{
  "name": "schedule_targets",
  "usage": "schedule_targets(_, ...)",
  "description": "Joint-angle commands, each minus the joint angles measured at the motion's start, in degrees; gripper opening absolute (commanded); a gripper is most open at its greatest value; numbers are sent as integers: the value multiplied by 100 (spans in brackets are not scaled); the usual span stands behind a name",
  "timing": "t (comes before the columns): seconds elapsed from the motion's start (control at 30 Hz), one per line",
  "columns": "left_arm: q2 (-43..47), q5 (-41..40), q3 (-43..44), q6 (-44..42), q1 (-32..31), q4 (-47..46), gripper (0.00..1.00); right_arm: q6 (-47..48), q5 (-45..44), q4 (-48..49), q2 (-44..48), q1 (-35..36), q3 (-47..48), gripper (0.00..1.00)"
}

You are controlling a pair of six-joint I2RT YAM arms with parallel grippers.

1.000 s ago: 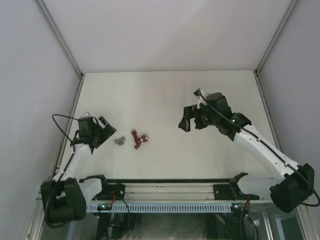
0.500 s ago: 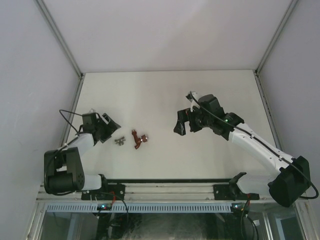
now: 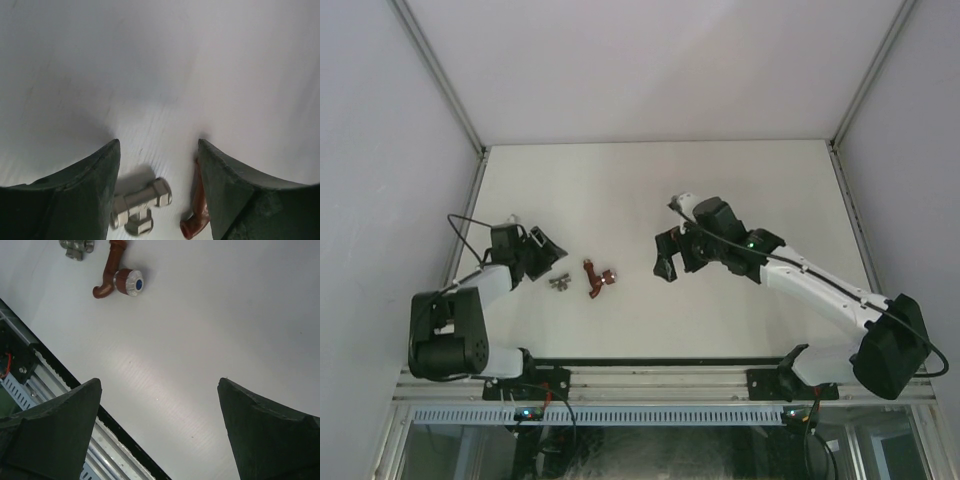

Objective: Install the water faucets

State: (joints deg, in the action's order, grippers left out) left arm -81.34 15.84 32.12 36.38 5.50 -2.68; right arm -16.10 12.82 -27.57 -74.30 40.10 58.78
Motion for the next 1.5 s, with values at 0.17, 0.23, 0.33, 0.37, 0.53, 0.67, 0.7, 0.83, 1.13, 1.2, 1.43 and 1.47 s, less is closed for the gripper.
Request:
schedule_targets(0.17,1965,-1060,-641,182,-39,966,74,2595,-615,1937,-767,1486,-134,100)
schedule_targets(0.23,2315,-1269,-689,379,-27,1181,74,3217,-533,2685,-1088,1646,-203,100)
schedule_targets(0.33,2601,-1475,-734,352,90,1462,73,3466,98,3091,-1588,1695,244,98)
schedule_targets(0.37,2657,-1446,-753,366,184,1523,72,3464,536,3113,-1758,1657,411,97)
schedule_targets(0.53,3321,-1177,-1003,454,830,1733,72,3792,2292,3721,-2849,1493,1029,91)
schedule_targets(0.67,3881,-1196,-990,510,929,1968,74,4804,2201,3821,-3566,1679,1506,95)
schedule_targets(0.7,3964,-1220,-977,547,937,2032,74,4816,2338,3827,-3757,1641,1692,95)
schedule_targets(0.83,4156,-1294,-884,535,959,2219,76,4693,2950,3675,-4445,1443,2531,91)
schedule_targets(1.13,4223,-1004,-743,515,973,2262,76,4538,3199,1800,-5741,1492,4865,89)
schedule_targets(1.2,4174,-906,-686,525,976,2246,76,4388,3543,1152,-6001,1492,5464,89)
schedule_targets(1.43,4076,-765,-657,412,980,2196,76,3344,3288,2227,-5916,1656,4681,90)
schedule_targets(1.47,4068,-752,-662,400,981,2207,76,3292,3159,2215,-5958,1670,4671,90)
